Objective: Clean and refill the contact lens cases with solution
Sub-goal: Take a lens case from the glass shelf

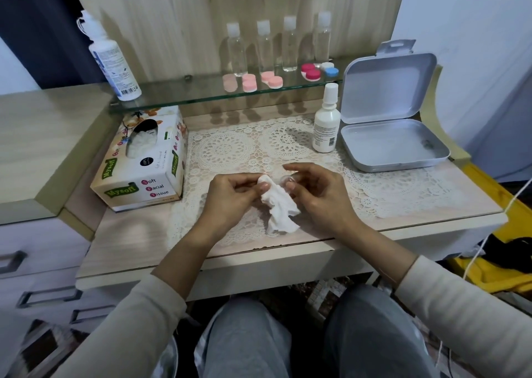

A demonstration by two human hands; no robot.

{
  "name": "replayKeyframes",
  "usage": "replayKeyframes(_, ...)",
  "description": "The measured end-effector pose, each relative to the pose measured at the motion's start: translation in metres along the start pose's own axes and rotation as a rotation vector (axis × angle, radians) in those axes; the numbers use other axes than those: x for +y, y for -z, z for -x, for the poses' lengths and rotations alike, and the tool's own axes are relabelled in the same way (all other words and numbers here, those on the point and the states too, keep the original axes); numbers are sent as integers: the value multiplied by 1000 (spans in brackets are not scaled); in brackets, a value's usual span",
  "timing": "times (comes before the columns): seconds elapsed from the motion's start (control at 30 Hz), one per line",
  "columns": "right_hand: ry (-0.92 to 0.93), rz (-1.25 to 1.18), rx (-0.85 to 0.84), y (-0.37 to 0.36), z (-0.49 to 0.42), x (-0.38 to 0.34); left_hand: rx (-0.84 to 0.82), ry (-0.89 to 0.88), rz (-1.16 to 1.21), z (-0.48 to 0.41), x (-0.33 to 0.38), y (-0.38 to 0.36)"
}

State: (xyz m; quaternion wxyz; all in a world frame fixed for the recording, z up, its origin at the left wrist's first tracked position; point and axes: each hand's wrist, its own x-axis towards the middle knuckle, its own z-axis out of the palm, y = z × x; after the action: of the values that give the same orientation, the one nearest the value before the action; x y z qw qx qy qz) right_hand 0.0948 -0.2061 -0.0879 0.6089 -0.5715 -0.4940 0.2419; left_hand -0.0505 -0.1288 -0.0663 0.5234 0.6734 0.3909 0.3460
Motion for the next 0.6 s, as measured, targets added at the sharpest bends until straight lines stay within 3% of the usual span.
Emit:
replayKeyframes(0.17,-13,-35,17,1,-2,2,-57,8,-15,-1,-1,2)
replayKeyframes(0.37,22,22,23,2,-1,4,8,-2,-7,0,0,-1)
replayKeyframes(0.6,38,-37,44,2,-2,4,-78,24,-14,-1,1,9)
